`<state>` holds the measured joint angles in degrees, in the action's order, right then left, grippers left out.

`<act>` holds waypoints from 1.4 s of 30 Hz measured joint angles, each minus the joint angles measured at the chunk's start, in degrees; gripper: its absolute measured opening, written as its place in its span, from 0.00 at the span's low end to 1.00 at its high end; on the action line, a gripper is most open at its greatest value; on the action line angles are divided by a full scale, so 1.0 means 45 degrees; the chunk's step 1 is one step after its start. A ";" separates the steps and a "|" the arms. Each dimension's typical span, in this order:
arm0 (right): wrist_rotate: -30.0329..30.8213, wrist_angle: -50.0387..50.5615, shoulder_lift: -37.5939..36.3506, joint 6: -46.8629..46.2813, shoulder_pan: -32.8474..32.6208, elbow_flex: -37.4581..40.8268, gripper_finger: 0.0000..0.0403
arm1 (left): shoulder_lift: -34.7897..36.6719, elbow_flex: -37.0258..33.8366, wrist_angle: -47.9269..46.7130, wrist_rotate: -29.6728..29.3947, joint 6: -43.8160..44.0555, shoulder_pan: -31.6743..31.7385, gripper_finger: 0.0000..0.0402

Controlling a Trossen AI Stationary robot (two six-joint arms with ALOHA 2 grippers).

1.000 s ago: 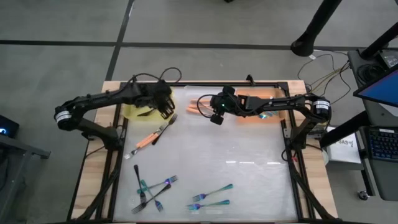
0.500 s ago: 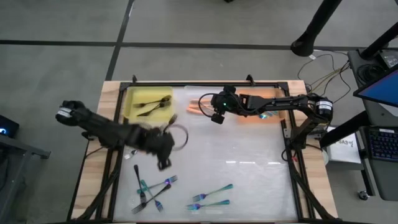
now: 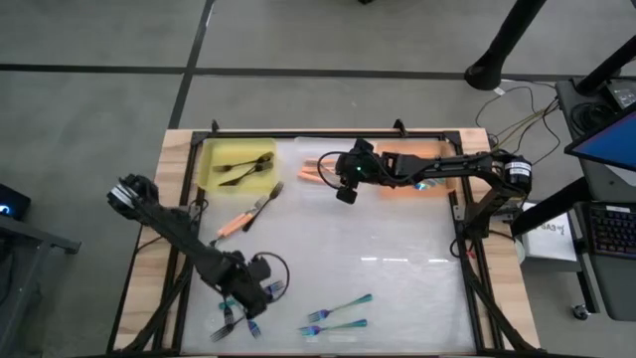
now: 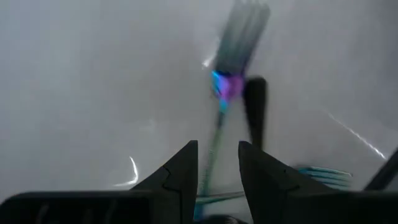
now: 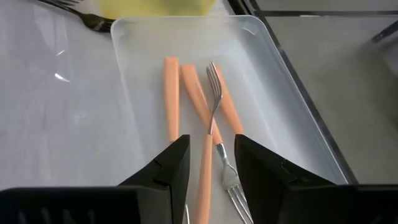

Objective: Sort silverware by color (type)
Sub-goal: Put the iridescent fork into the orange bin

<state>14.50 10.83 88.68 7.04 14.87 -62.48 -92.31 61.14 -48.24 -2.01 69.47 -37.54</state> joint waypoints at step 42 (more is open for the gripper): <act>0.0009 -0.0138 -0.0082 0.0055 0.0005 0.0000 0.29 | -0.2007 -0.0044 0.1549 0.0362 -0.1790 0.0879 0.01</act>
<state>14.54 10.21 88.31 7.28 14.90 -62.48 -101.34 60.94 -41.26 -0.38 61.41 -33.59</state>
